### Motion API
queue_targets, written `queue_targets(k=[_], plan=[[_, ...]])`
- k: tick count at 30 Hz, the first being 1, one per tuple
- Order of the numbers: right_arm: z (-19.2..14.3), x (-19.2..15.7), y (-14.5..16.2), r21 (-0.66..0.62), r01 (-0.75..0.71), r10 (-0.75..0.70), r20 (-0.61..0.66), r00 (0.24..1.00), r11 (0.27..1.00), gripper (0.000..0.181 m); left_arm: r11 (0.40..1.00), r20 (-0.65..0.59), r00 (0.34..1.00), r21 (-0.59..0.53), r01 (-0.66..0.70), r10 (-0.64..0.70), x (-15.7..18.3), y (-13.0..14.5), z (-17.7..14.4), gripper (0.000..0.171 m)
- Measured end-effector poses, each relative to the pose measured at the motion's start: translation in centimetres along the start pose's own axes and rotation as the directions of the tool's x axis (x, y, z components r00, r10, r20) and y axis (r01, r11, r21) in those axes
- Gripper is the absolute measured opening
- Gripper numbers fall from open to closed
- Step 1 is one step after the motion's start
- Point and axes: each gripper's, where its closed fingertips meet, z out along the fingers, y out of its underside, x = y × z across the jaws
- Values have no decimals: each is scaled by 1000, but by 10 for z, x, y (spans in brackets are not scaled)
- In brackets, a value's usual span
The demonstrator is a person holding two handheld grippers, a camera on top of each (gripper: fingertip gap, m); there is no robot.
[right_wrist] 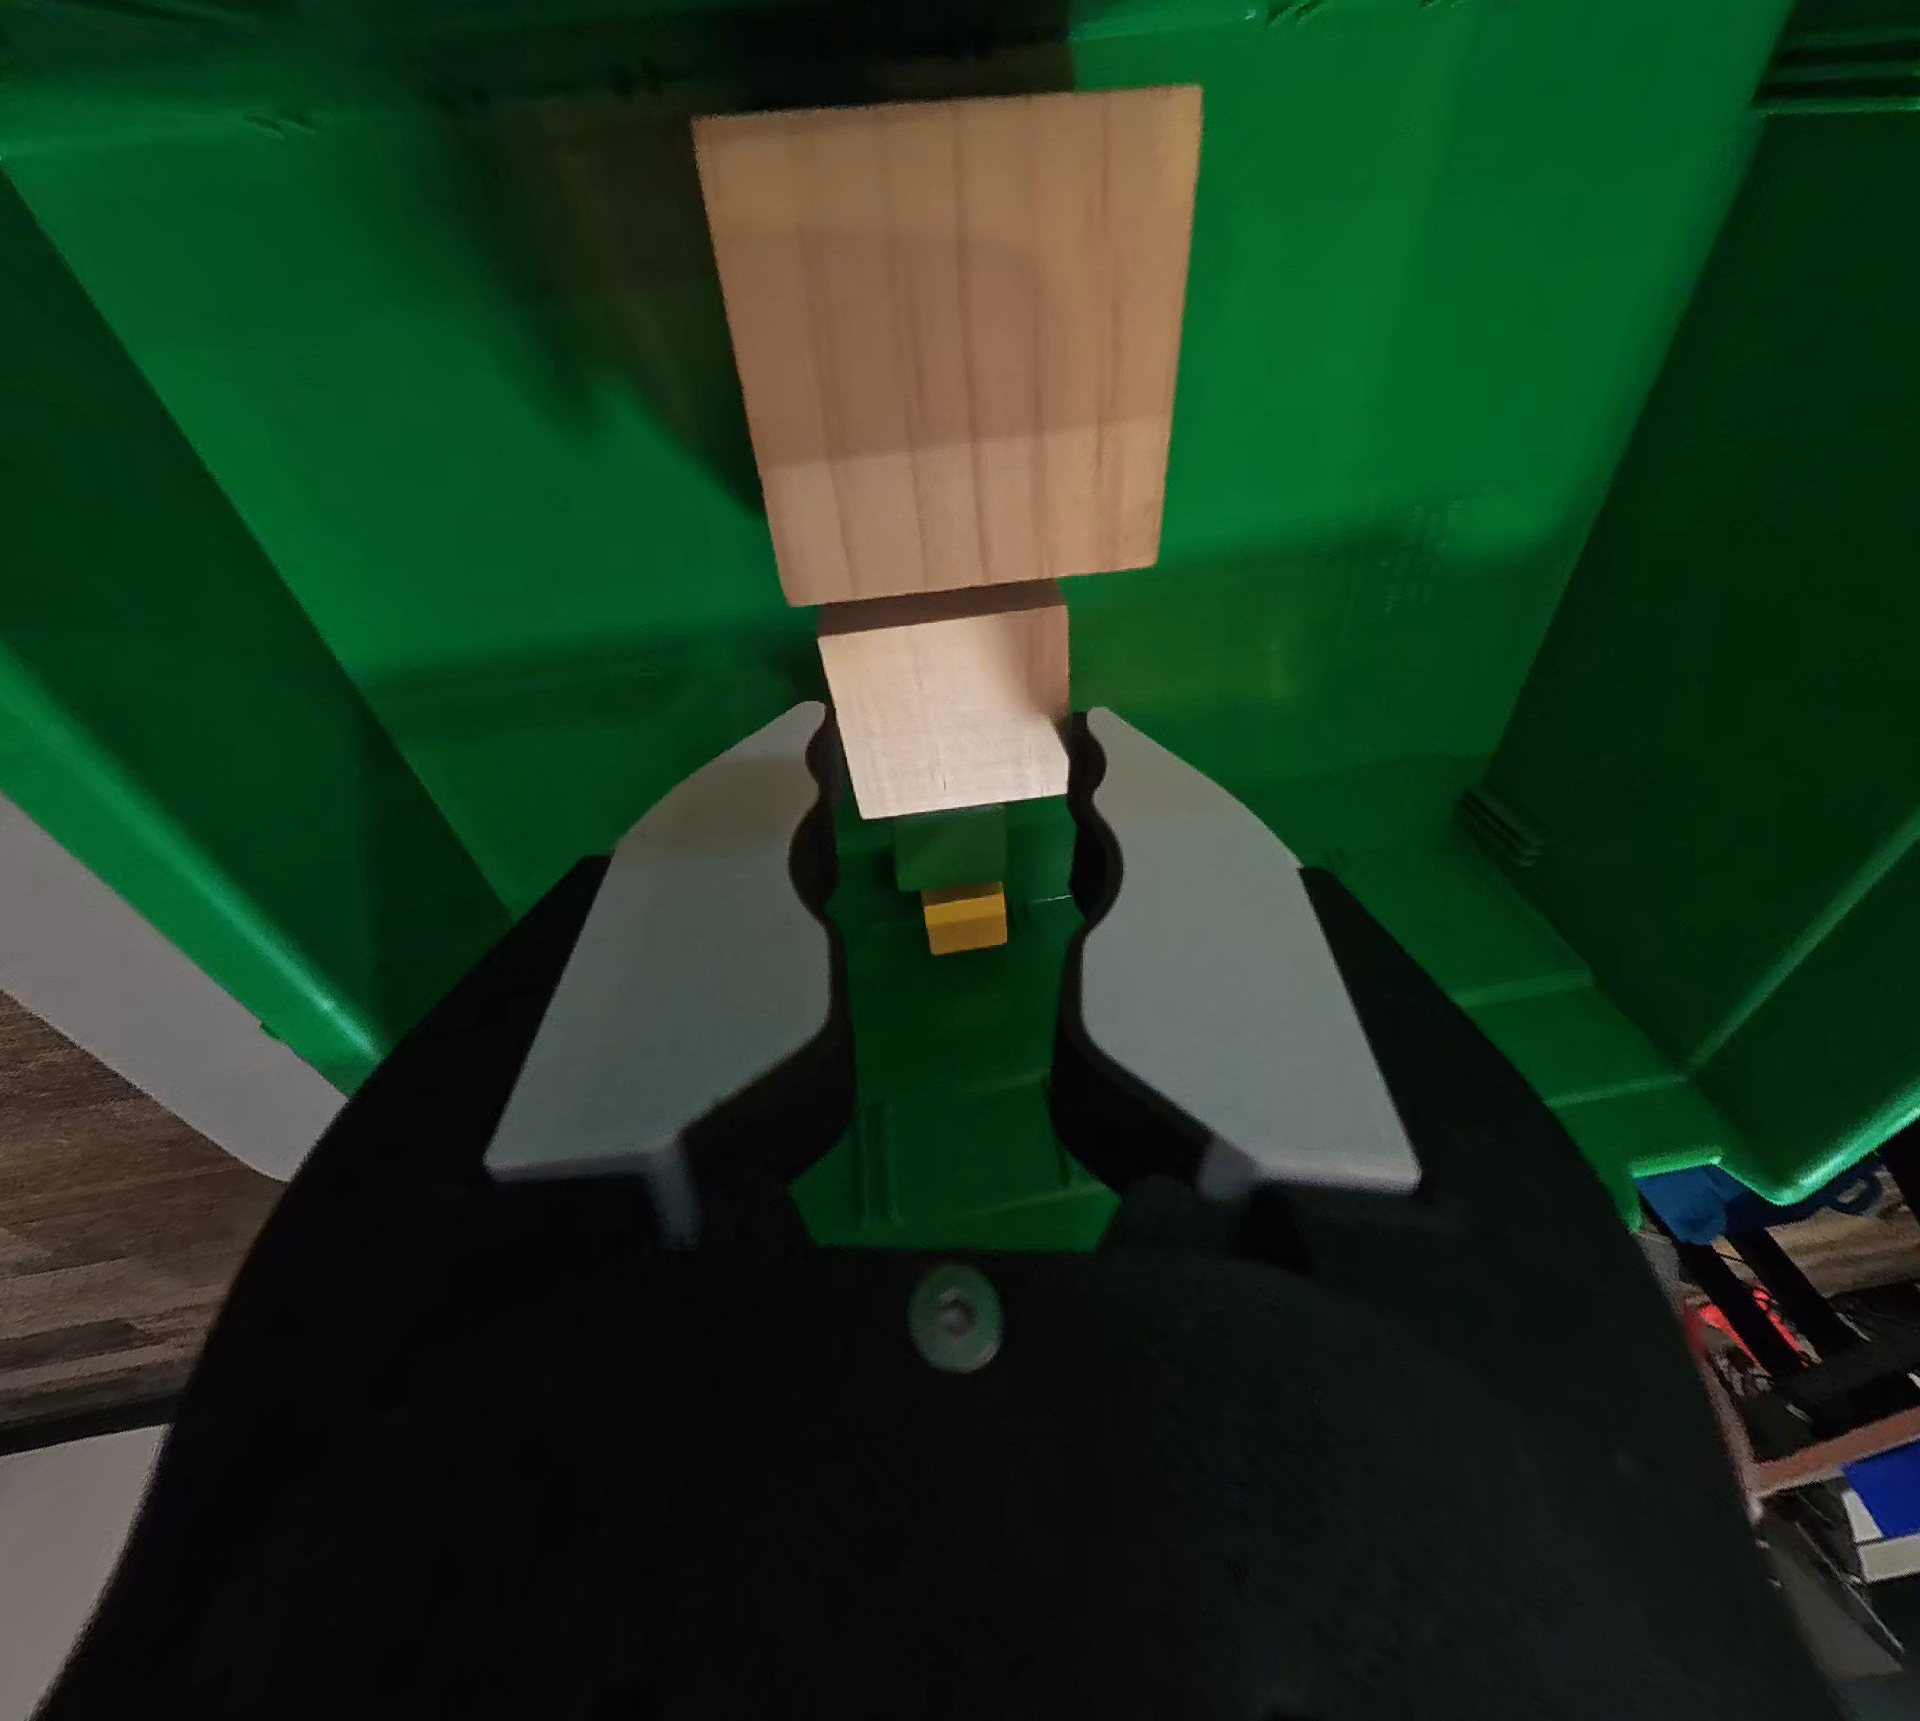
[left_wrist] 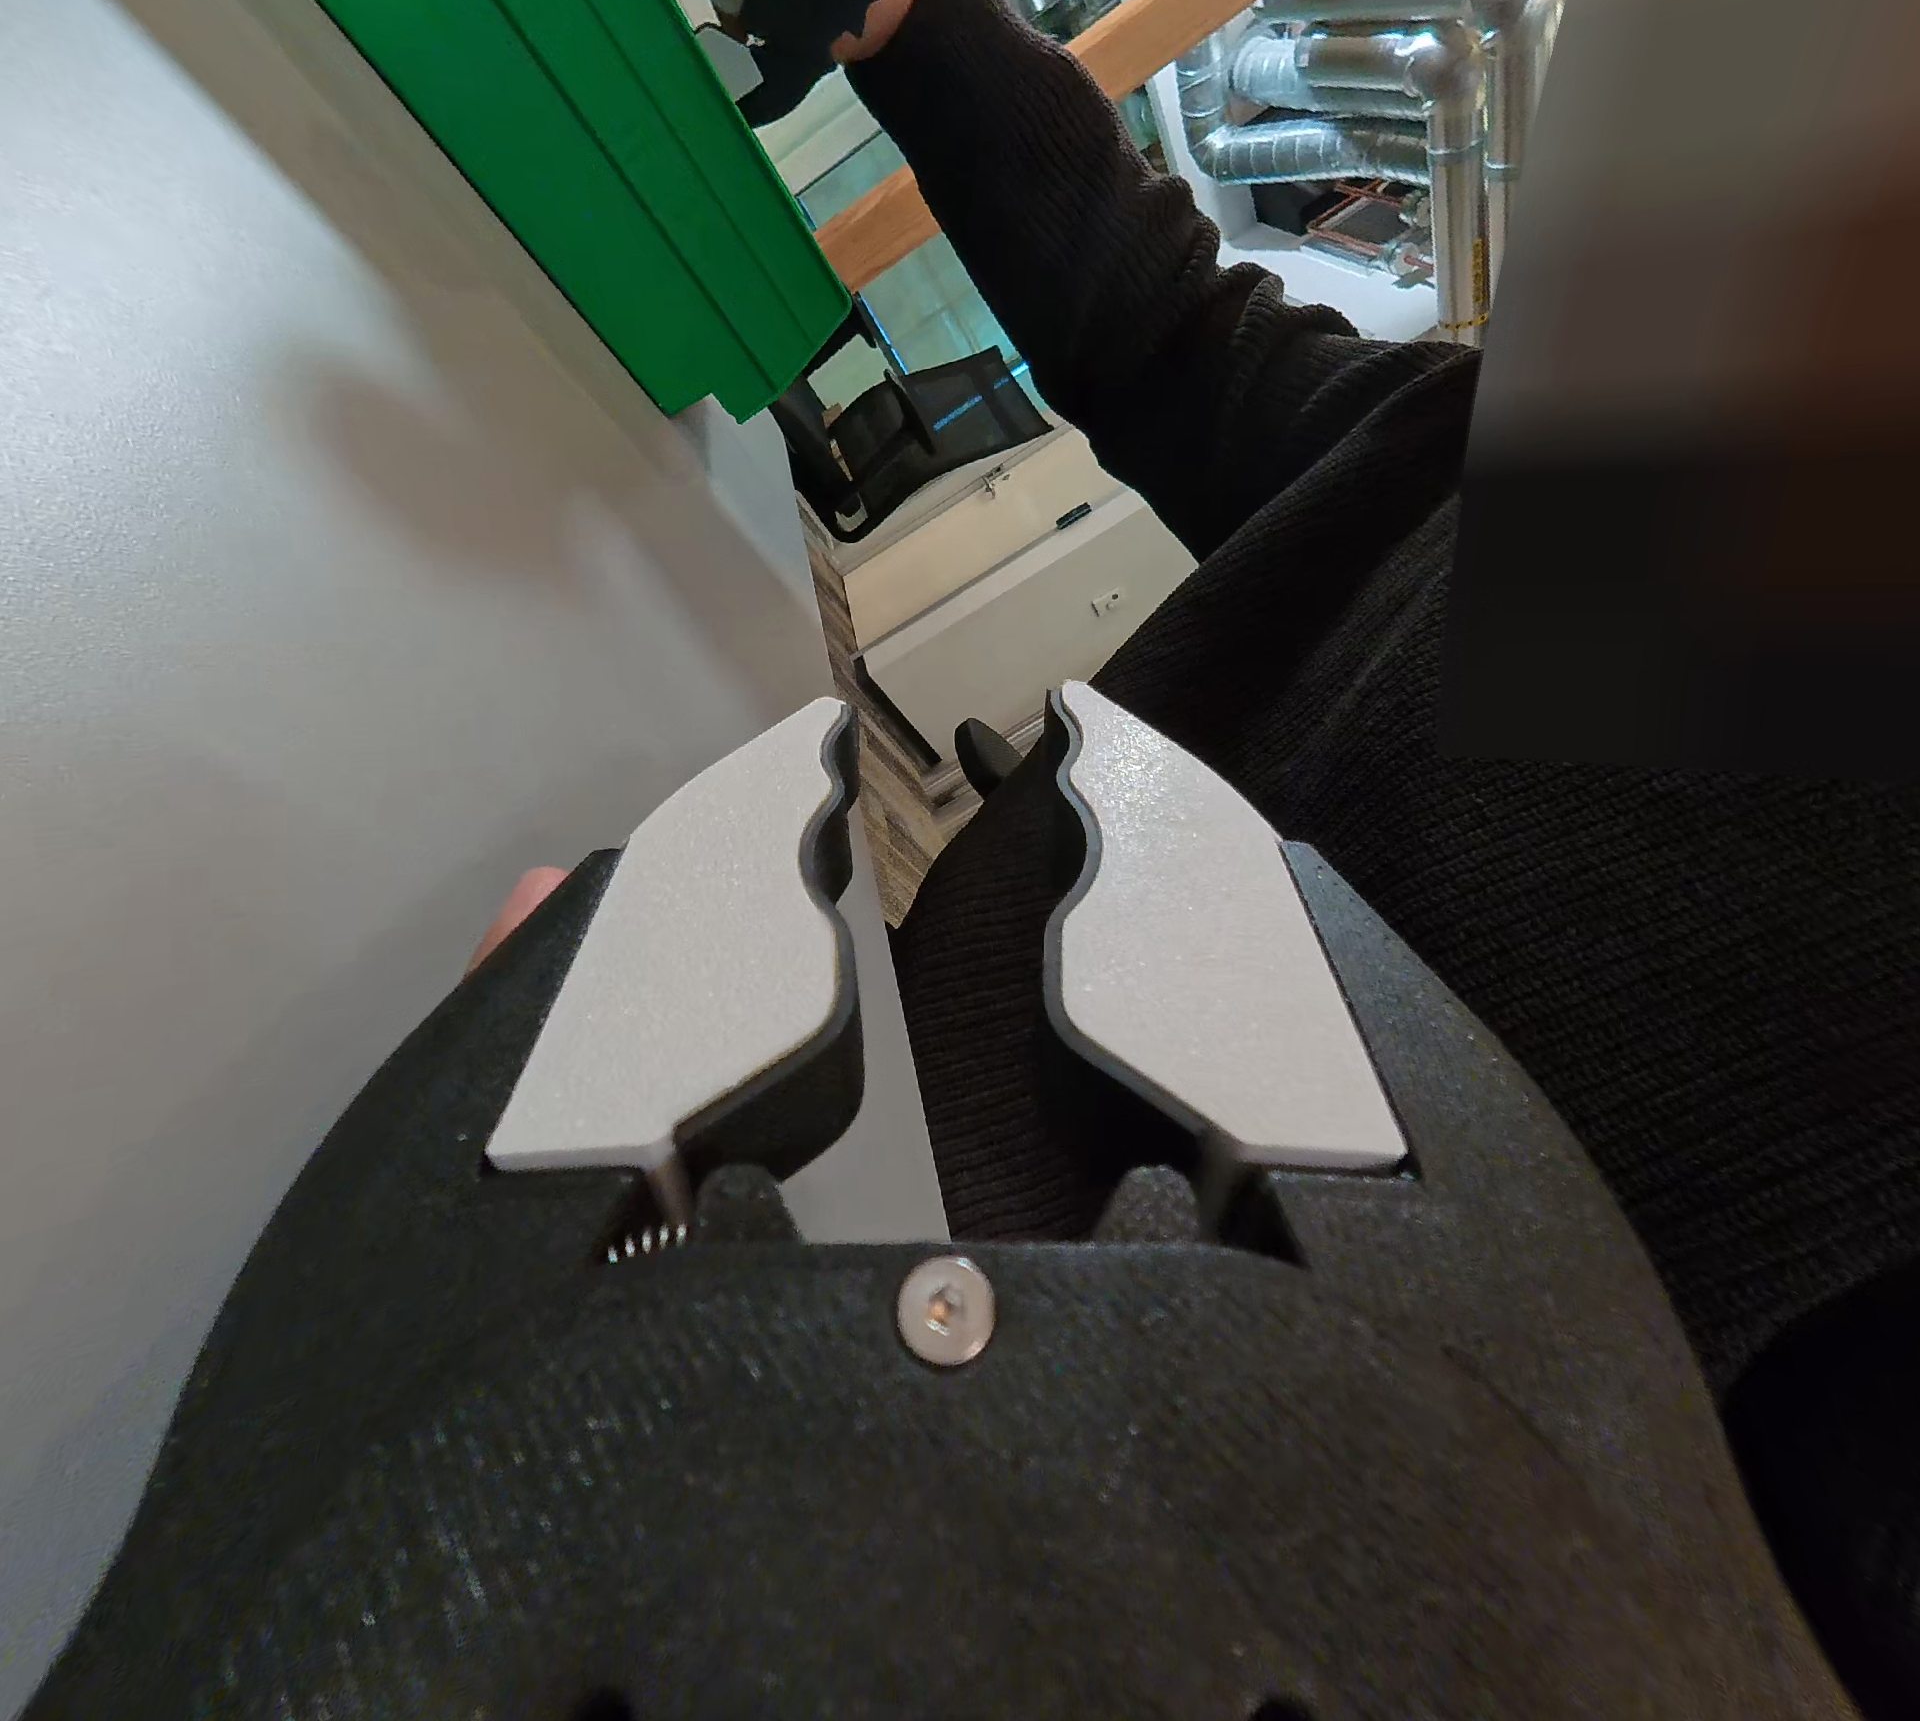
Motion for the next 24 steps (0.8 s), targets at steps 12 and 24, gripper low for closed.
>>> queue_targets(k=[12,24], plan=[[0,1,1,-28,-13,12,-13,1000,1000,43,1000,3,1000,-3,-3,3,0,0,0,35],[-47,10,6,69,-132,140,-134,981,989,51,1000,10,1000,-4,-8,8,0,1,1,35]])
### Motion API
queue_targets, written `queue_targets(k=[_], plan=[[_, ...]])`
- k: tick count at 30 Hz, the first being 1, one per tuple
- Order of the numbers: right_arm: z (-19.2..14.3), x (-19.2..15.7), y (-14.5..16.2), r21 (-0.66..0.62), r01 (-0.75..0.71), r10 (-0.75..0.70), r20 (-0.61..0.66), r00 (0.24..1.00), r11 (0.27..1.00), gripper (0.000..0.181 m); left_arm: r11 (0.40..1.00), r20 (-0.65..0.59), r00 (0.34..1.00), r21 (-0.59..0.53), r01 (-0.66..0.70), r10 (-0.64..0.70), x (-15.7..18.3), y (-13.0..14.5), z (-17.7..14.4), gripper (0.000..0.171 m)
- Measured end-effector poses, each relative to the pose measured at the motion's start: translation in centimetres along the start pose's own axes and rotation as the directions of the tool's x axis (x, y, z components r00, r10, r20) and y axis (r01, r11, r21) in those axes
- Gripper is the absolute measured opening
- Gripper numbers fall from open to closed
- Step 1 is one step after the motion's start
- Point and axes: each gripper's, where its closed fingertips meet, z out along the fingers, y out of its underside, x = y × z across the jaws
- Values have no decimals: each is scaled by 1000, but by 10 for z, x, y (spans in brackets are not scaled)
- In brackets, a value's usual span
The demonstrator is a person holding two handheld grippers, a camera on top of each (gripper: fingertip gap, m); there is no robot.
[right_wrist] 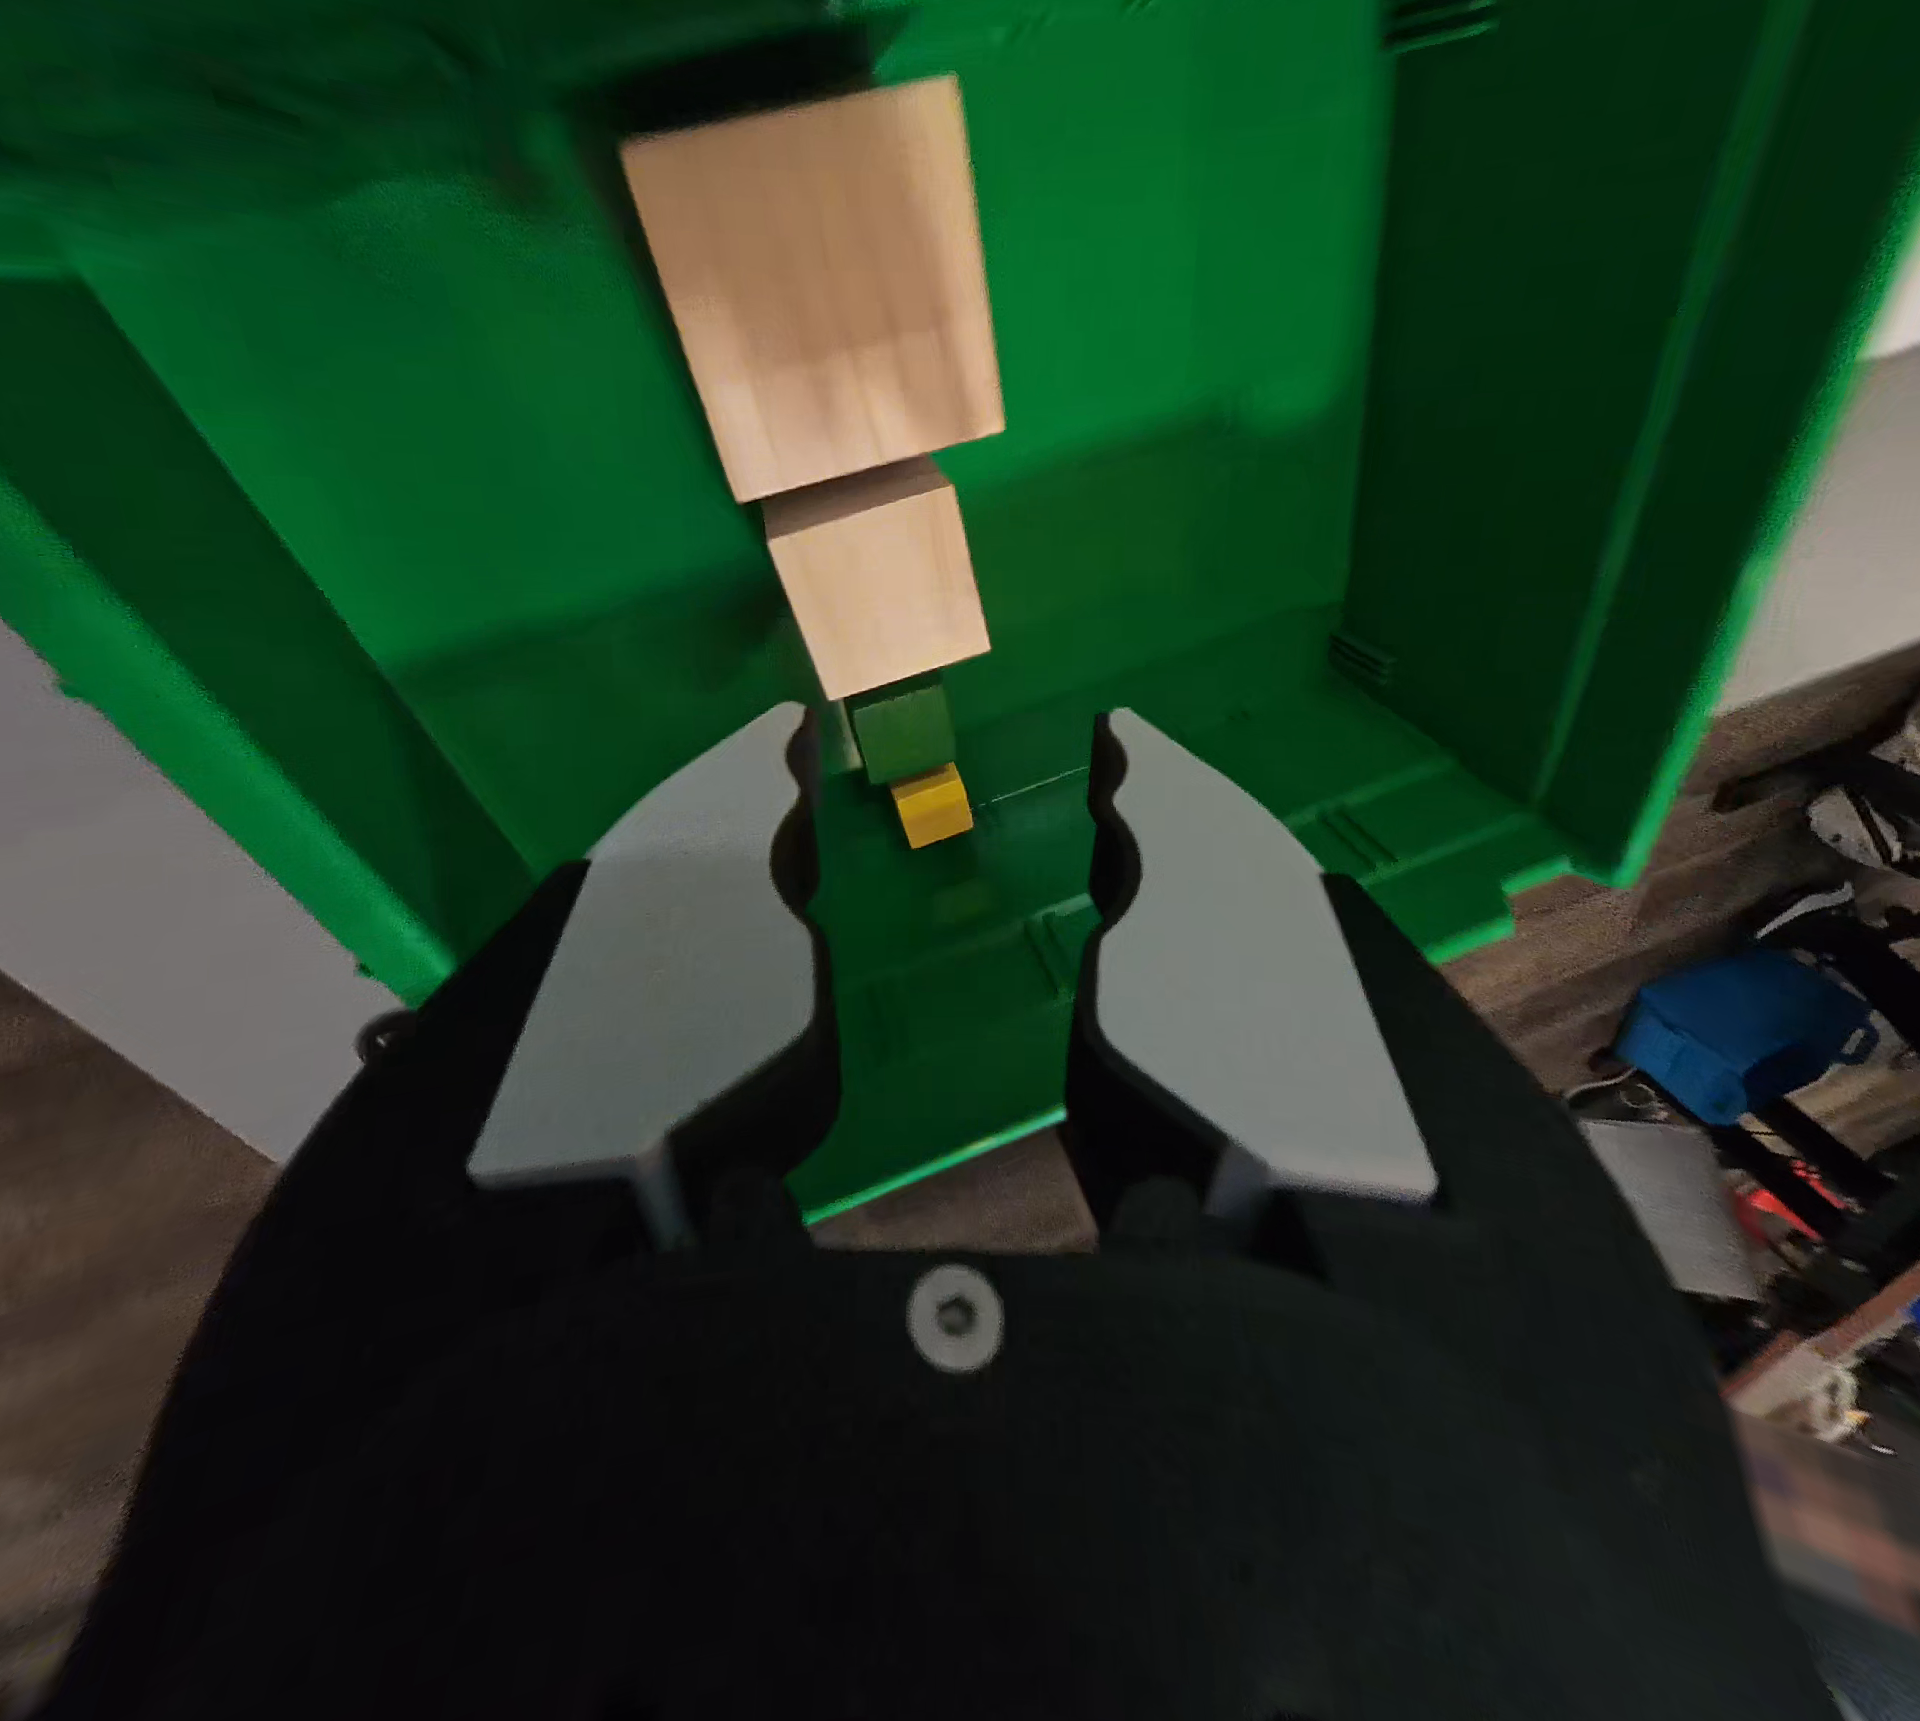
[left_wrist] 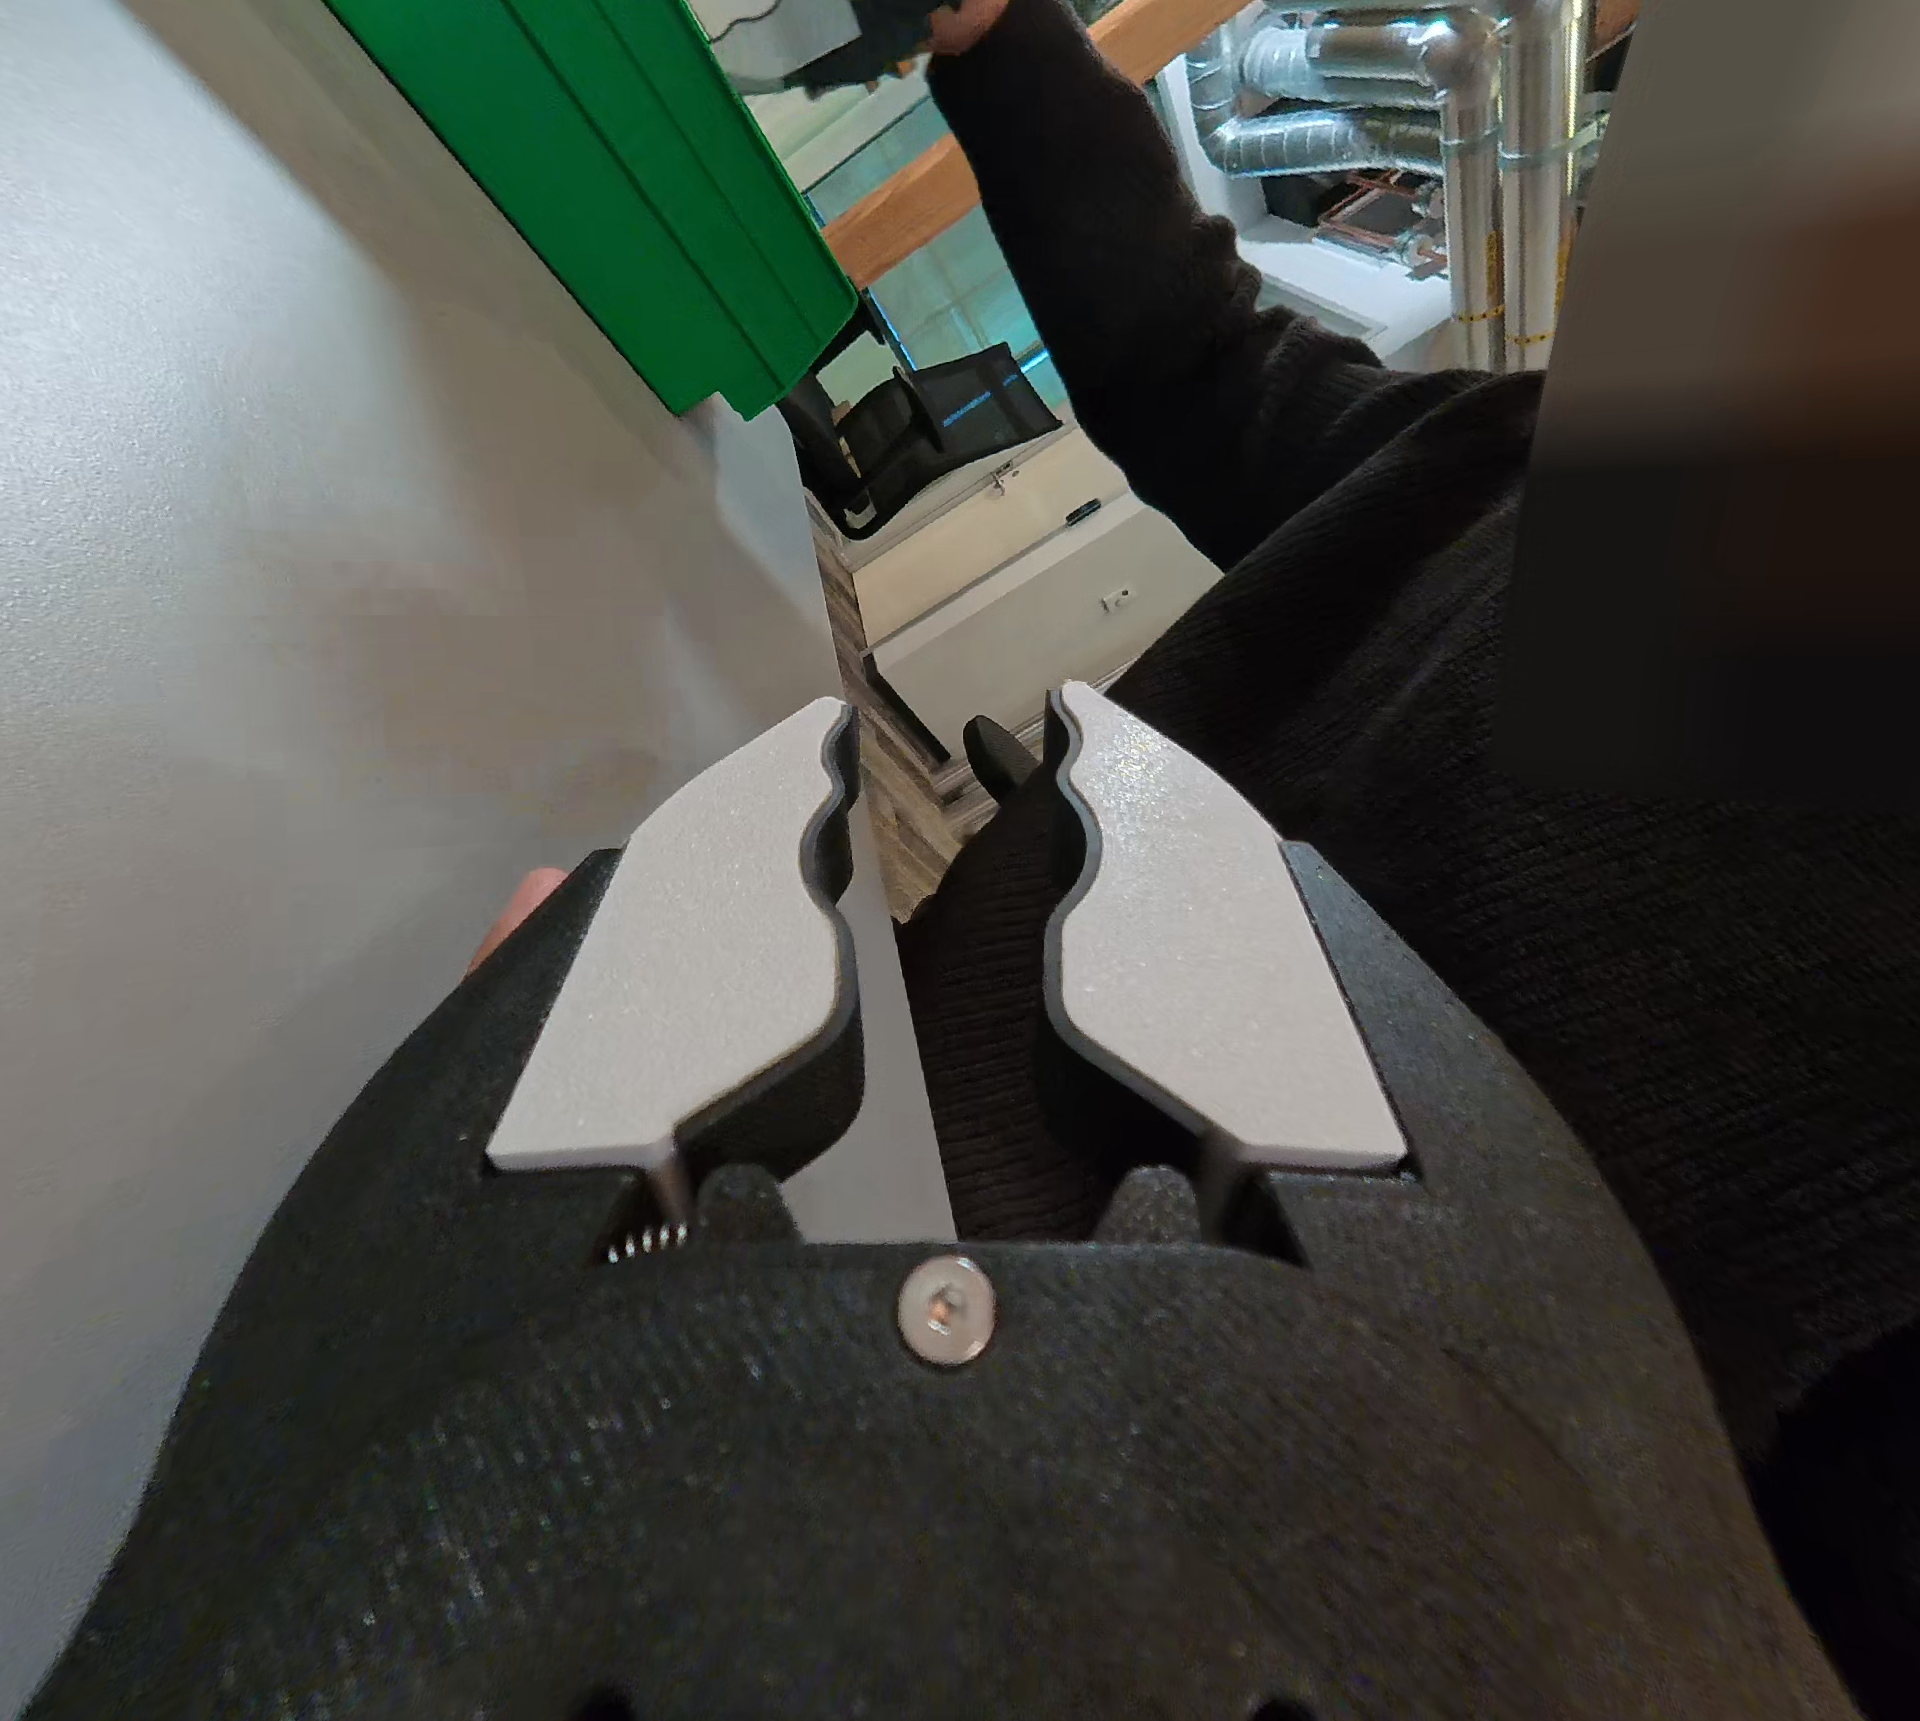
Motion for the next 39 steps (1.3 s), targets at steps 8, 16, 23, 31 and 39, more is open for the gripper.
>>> queue_targets(k=[8,16,23,31,39], plan=[[-96,-20,-81,432,-309,366,-52,929,847,52,994,111,988,-19,-109,110,-5,3,5,35],[-120,-80,-226,739,-548,568,274,776,391,49,946,296,899,-71,-316,323,9,-4,11,46],[-62,-122,-322,705,-653,647,367,669,275,52,926,525,805,81,-370,276,-6,-41,-27,45],[-52,-131,-342,699,-714,630,535,564,46,53,915,557,821,259,-310,121,-13,-55,-47,40],[-48,-123,-324,661,-746,551,653,519,-81,61,930,591,787,161,-330,177,-24,-48,-39,45]])
